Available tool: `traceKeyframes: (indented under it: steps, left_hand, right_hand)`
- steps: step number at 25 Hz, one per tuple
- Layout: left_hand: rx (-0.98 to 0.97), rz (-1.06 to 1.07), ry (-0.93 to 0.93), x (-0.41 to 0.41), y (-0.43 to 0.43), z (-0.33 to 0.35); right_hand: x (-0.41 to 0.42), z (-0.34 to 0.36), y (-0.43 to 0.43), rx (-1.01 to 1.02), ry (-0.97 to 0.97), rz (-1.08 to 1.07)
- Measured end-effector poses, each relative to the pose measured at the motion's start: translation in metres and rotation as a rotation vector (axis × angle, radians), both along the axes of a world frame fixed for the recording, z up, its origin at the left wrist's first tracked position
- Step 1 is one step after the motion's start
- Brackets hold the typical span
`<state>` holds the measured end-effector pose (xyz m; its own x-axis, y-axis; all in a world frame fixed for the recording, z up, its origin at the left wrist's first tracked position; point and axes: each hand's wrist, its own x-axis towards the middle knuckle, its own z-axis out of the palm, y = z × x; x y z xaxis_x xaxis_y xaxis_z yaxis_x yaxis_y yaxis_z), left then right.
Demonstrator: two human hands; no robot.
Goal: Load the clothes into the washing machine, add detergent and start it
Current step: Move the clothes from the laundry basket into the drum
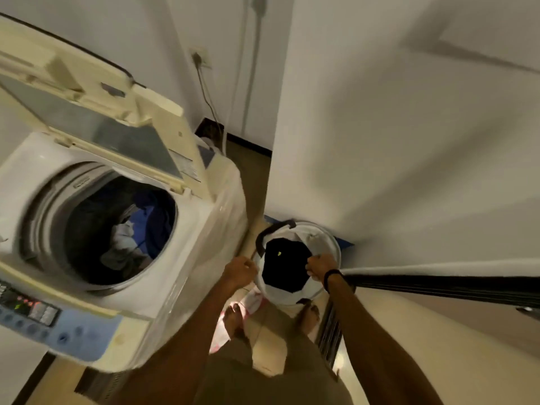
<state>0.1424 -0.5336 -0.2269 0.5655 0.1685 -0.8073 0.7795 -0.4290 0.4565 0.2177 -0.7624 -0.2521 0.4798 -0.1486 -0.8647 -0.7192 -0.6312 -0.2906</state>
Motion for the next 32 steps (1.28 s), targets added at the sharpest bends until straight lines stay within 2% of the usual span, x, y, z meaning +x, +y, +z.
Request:
traceKeyframes:
  steps: [3, 7, 10, 13, 14, 16, 18, 22, 25, 28, 30, 32]
  left_hand:
    - [-0.021, 0.019, 0.077, 0.007, -0.040, -0.082]
    - [-0.063, 0.041, 0.113, 0.017, -0.082, -0.220]
    - [-0.084, 0.009, 0.079, 0.032, -0.104, -0.339]
    - [-0.108, 0.169, 0.132, 0.038, -0.108, -0.452]
    - [-0.109, 0.242, 0.140, 0.039, -0.108, -0.478]
    - [-0.095, 0.365, 0.125, 0.040, -0.110, -0.520]
    - [-0.114, 0.444, 0.117, 0.033, -0.117, -0.538]
    - [-0.180, 0.460, 0.148, 0.003, -0.131, -0.506]
    - [-0.199, 0.467, 0.208, -0.011, -0.136, -0.451]
    - [-0.212, 0.503, 0.221, -0.005, -0.137, -0.360]
    - [-0.196, 0.401, 0.168, -0.001, -0.132, -0.292]
    - [-0.111, 0.217, 0.105, 0.001, -0.126, -0.229]
  right_hand:
    - [0.001, -0.087, -0.038, -0.037, 0.052, -0.034]
    - [-0.002, -0.252, -0.058, -0.031, 0.137, 0.000]
    - [0.004, -0.387, -0.053, -0.061, 0.176, 0.188]
    - [0.003, -0.511, -0.049, -0.066, 0.215, 0.295]
    - [-0.004, -0.575, -0.057, -0.072, 0.236, 0.391]
    - [-0.022, -0.643, -0.054, -0.173, 0.297, 0.507]
    - [-0.033, -0.632, -0.038, -0.191, 0.292, 0.467]
    - [-0.038, -0.536, -0.013, -0.269, 0.062, 0.361]
    - [-0.032, -0.412, -0.005, -0.277, -0.157, 0.186]
    - [-0.033, -0.266, -0.002, -0.168, -0.465, -0.033]
    - [-0.032, -0.171, 0.002, -0.069, -0.582, -0.143]
    - [-0.031, -0.093, 0.008, 0.090, -0.596, -0.318]
